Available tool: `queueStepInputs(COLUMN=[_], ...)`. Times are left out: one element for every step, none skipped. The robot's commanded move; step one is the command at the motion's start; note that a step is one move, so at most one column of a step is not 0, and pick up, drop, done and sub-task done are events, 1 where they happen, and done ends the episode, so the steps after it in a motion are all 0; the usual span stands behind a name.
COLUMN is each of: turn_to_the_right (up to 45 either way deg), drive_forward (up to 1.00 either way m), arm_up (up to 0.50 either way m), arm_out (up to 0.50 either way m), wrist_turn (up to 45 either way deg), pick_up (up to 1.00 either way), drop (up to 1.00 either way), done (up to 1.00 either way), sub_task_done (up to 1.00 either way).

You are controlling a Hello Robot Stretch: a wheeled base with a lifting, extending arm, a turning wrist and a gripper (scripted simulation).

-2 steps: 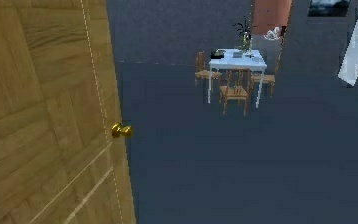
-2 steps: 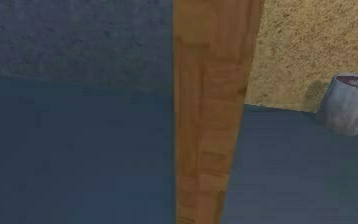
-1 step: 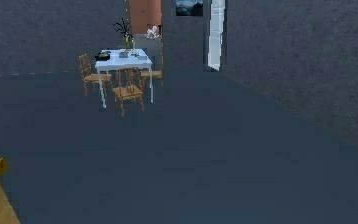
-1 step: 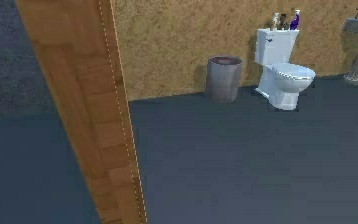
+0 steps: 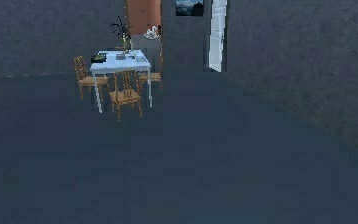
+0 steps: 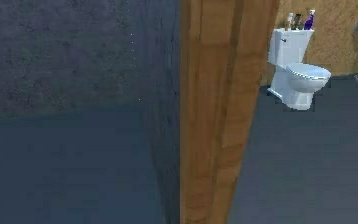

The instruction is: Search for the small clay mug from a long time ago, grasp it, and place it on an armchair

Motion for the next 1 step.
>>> queueStepInputs(turn_to_the_right=[-12.0], drive_forward=[0.00], arm_up=[0.00], arm_out=[0.00], wrist_turn=[0.0], pick_up=[0.00], drop=[0.00], done=[0.00], sub_task_done=[0.00])
